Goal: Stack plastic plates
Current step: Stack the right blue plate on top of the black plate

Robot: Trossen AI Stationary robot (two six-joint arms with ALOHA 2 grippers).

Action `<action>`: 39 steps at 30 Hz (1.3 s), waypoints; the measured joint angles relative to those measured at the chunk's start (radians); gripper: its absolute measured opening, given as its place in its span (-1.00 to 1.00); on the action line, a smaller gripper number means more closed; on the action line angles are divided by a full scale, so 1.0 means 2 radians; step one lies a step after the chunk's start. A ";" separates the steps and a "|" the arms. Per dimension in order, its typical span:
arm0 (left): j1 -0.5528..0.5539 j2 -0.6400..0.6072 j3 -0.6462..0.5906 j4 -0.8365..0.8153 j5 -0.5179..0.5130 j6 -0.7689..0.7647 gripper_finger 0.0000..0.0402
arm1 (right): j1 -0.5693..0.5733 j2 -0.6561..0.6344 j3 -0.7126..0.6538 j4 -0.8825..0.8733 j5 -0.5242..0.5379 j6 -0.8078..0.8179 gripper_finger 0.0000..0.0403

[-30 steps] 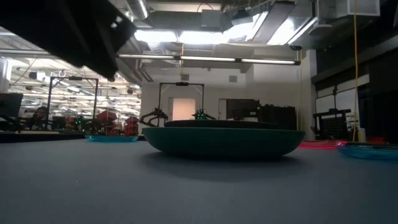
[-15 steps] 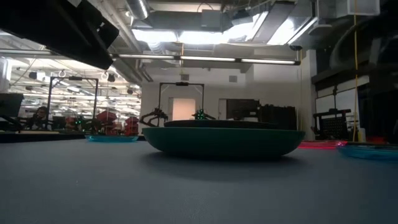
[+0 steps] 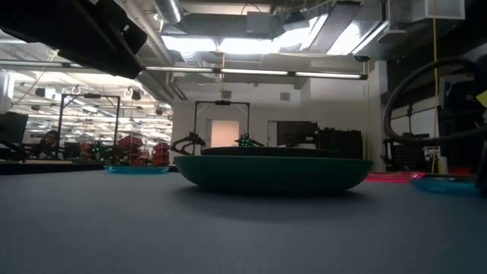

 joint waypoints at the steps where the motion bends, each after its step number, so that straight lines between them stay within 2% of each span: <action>1: 0.000 0.000 0.000 0.000 0.000 0.000 -0.44 | 0.000 0.000 0.000 0.000 -0.001 -0.003 -0.79; 4: 0.000 0.000 0.000 0.000 0.000 -0.001 -0.44 | 0.000 0.000 0.000 -0.009 -0.003 -0.024 -0.96; 14: 0.000 0.000 0.000 0.008 0.001 0.000 -0.44 | 0.000 0.000 0.005 -0.024 0.002 -0.065 -0.98; 24: 0.000 0.000 0.000 0.007 0.001 -0.006 -0.44 | 0.000 0.000 0.061 -0.066 0.058 -0.106 -1.00; 30: 0.000 -0.033 0.000 -0.011 0.010 -0.010 -0.44 | 0.000 0.000 0.103 -0.083 0.095 -0.134 -1.00; 39: 0.000 -0.065 0.001 -0.037 0.011 -0.010 -0.44 | -0.029 0.000 0.174 -0.067 0.146 -0.248 -1.00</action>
